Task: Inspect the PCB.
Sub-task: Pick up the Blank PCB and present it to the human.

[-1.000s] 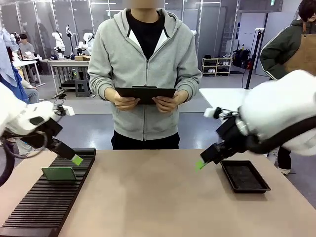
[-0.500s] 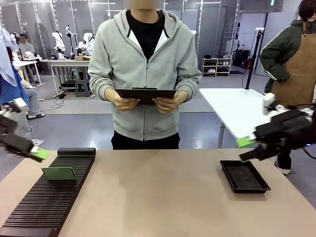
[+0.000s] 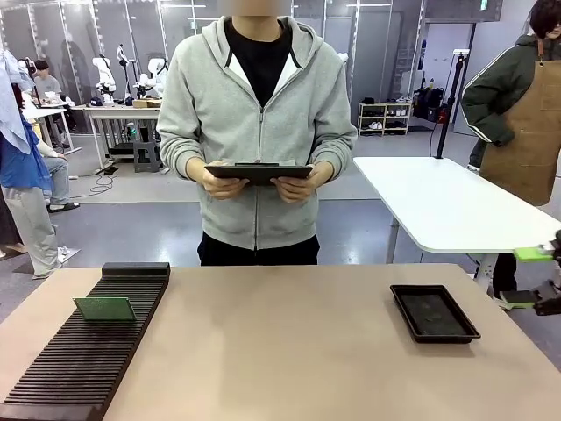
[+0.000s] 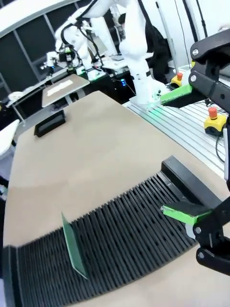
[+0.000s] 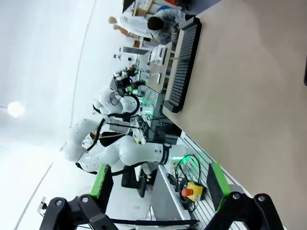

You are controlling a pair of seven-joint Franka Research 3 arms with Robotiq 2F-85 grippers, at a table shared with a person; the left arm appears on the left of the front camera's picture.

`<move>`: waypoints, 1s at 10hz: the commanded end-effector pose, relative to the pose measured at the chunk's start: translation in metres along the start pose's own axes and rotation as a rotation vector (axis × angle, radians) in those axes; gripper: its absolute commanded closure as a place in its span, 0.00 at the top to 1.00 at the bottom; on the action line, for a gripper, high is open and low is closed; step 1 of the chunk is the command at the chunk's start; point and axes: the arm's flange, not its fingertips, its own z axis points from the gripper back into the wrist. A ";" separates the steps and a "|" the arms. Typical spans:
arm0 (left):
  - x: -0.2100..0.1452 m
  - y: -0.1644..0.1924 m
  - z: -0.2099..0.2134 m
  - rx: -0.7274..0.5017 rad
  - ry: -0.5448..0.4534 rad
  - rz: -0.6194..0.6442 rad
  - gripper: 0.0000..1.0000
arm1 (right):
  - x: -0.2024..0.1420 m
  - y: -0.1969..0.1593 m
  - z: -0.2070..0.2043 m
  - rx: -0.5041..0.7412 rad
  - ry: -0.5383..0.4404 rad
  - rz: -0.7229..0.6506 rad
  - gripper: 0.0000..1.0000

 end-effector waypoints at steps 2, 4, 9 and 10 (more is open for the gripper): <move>-0.008 0.019 0.011 -0.044 -0.064 0.025 1.00 | -0.004 -0.002 0.003 0.030 -0.036 0.032 1.00; -0.002 0.022 0.012 0.006 -0.071 0.076 1.00 | 0.000 -0.003 -0.003 0.026 -0.049 0.057 1.00; -0.017 0.021 0.014 -0.016 -0.062 0.049 1.00 | -0.006 -0.002 0.012 0.016 -0.034 0.003 1.00; -0.017 0.021 0.014 -0.016 -0.062 0.049 1.00 | -0.006 -0.002 0.012 0.016 -0.034 0.003 1.00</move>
